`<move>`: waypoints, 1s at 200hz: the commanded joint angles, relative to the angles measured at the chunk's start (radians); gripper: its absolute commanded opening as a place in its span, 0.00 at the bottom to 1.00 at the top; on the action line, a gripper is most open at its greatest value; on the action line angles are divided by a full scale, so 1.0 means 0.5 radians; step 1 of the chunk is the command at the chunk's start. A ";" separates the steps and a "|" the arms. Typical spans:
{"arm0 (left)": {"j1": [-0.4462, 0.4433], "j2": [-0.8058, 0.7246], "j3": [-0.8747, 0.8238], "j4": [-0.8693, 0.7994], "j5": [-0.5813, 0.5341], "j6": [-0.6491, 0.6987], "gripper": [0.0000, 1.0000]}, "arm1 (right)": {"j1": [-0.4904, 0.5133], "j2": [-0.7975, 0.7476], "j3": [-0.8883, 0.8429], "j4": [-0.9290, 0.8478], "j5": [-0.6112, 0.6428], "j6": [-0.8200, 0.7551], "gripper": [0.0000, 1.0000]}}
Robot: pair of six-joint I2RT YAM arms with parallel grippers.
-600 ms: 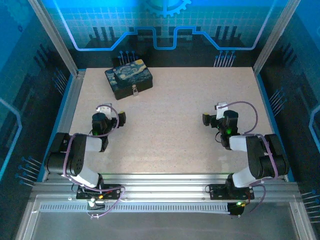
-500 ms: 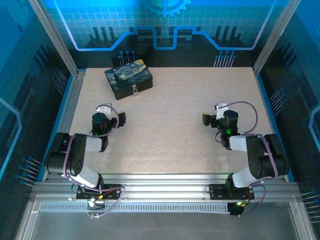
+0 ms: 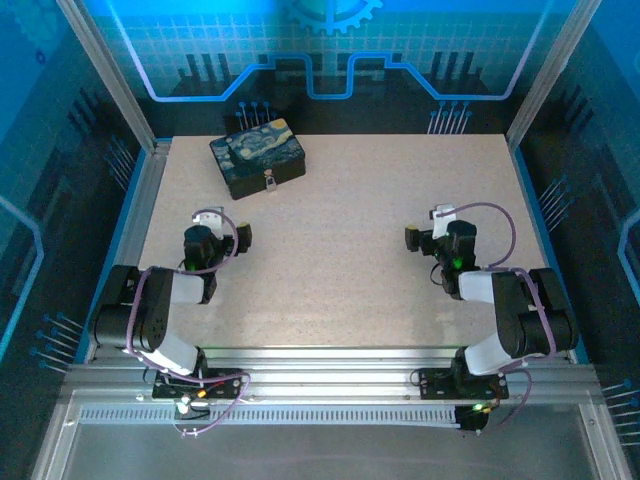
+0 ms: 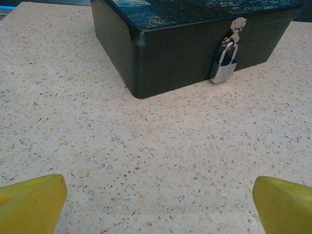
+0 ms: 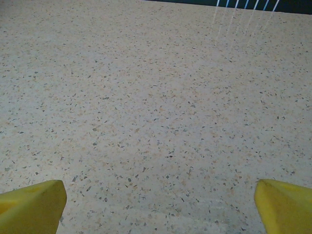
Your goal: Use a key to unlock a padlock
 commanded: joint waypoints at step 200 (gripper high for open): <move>0.093 -0.013 1.265 -1.938 -0.306 -0.747 0.99 | 0.040 -0.108 1.212 -1.805 -0.259 0.102 0.92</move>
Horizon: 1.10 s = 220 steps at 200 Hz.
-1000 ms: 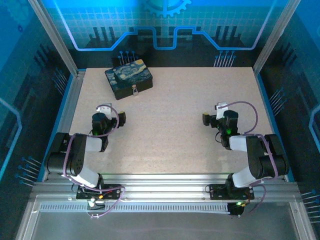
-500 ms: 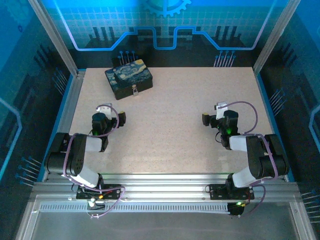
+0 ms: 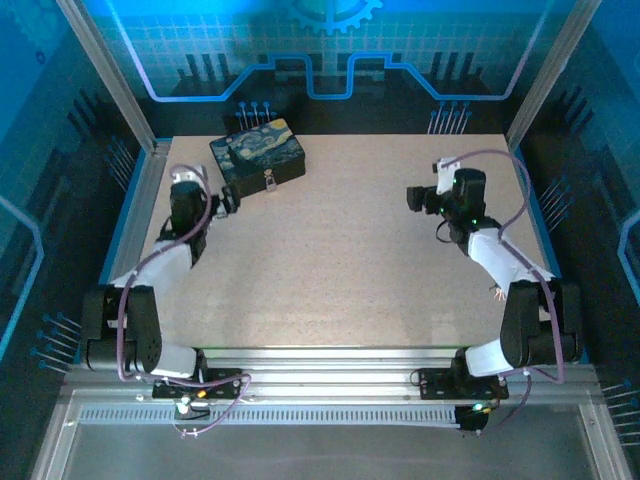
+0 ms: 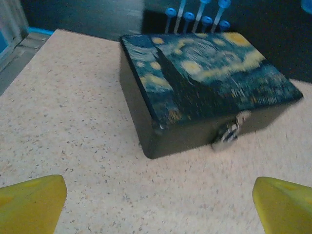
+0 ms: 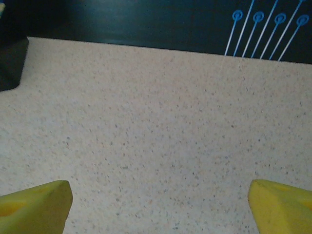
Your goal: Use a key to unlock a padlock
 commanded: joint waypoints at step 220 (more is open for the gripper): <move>-0.072 0.938 0.863 -1.212 0.396 -0.571 0.84 | 0.154 -0.276 -0.060 -1.011 -0.165 0.864 0.87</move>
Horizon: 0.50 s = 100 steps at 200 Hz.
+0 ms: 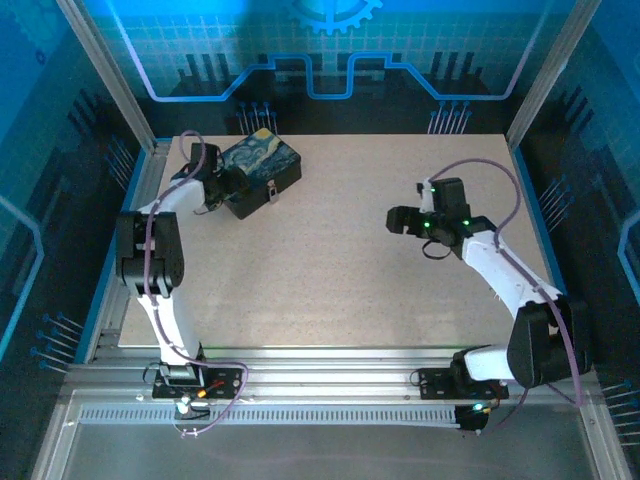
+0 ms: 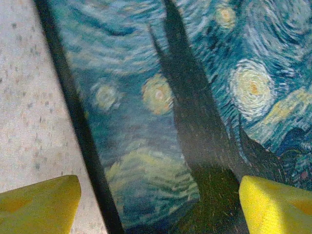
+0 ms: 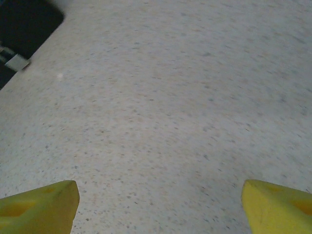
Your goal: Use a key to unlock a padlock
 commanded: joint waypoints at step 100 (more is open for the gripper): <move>-0.633 -0.490 -0.745 -0.272 0.088 -0.151 0.82 | 0.021 0.155 0.146 -0.147 -0.072 -0.040 0.86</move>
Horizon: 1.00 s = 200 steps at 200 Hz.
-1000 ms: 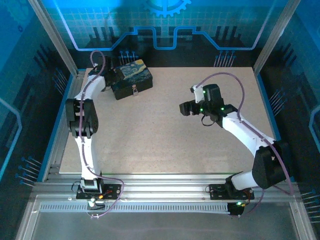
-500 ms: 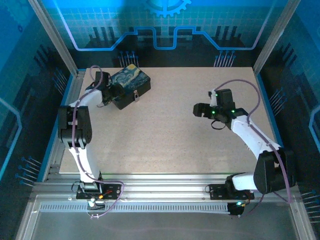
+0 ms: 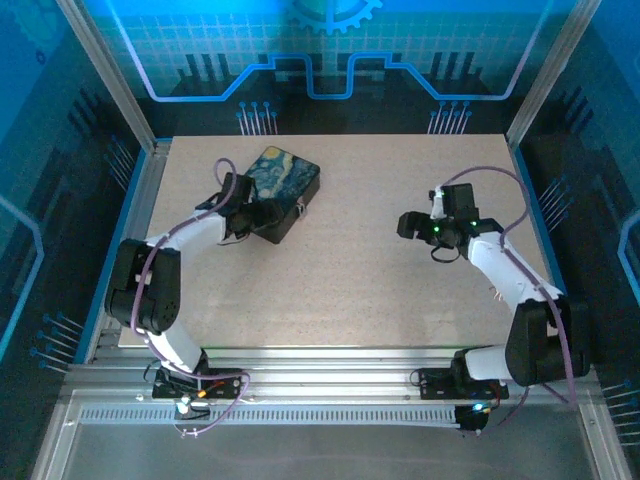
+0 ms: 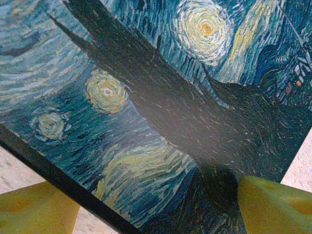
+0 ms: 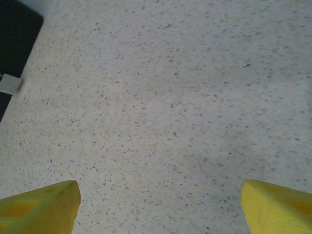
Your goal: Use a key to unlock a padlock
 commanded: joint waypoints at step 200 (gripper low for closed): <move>-0.007 0.174 0.178 -0.535 0.379 0.443 0.79 | 0.437 0.980 0.858 0.136 -0.324 -0.148 0.78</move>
